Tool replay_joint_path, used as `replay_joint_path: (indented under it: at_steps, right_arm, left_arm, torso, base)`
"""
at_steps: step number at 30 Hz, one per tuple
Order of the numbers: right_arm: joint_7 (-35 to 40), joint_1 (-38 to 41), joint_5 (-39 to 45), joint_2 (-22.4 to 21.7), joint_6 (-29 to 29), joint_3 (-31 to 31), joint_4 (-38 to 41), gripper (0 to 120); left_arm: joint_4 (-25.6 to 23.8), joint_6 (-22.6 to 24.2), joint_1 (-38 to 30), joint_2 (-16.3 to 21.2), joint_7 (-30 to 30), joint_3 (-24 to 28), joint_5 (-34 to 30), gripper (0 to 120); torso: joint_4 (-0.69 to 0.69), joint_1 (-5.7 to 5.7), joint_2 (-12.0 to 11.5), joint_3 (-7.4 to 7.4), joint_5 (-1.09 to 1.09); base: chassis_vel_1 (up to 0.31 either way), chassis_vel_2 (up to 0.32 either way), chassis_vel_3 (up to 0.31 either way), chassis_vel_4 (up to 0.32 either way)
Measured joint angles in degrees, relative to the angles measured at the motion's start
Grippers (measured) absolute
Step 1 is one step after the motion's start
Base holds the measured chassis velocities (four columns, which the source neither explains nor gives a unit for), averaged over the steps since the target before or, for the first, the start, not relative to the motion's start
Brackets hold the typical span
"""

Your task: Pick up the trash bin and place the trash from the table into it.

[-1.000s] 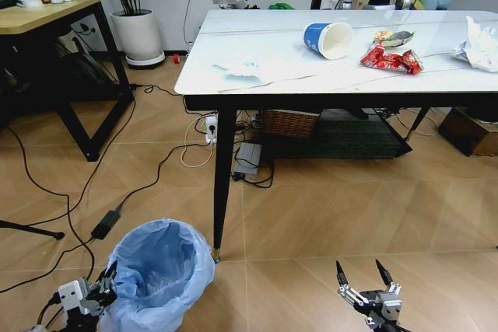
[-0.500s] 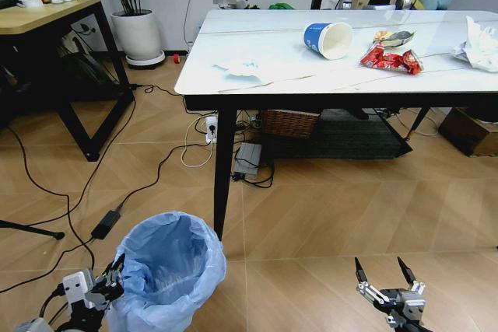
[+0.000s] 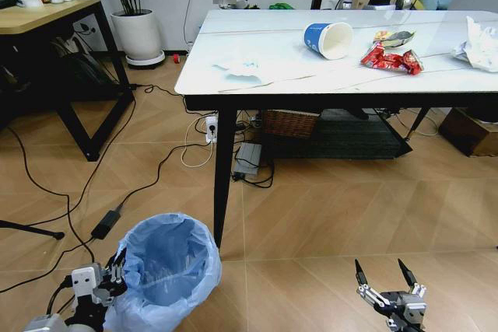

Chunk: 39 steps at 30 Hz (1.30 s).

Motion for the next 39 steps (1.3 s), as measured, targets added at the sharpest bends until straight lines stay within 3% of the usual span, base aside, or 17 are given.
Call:
replay_joint_path:
  at_steps: [25, 39]
  right_arm:
    - [0.02, -1.04, -1.19, 1.55, 0.44, -0.03, 0.82, 100]
    - [0.02, -1.01, -1.36, 1.32, 0.55, 0.29, 0.56, 100]
  left_arm:
    - [-0.18, -1.77, 0.59, 0.19, 0.51, 1.3, -0.56, 0]
    - [-2.59, 1.0, 2.65, 0.62, -0.06, 4.76, -9.24, 0]
  torso:
    - [0.0, 0.0, 0.0, 0.0, 0.0]
    - [0.0, 0.03, 0.15, 0.1, 0.0]
  base:
    - [0.0, 0.0, 0.0, 0.0]
    - [0.0, 0.0, 0.0, 0.0]
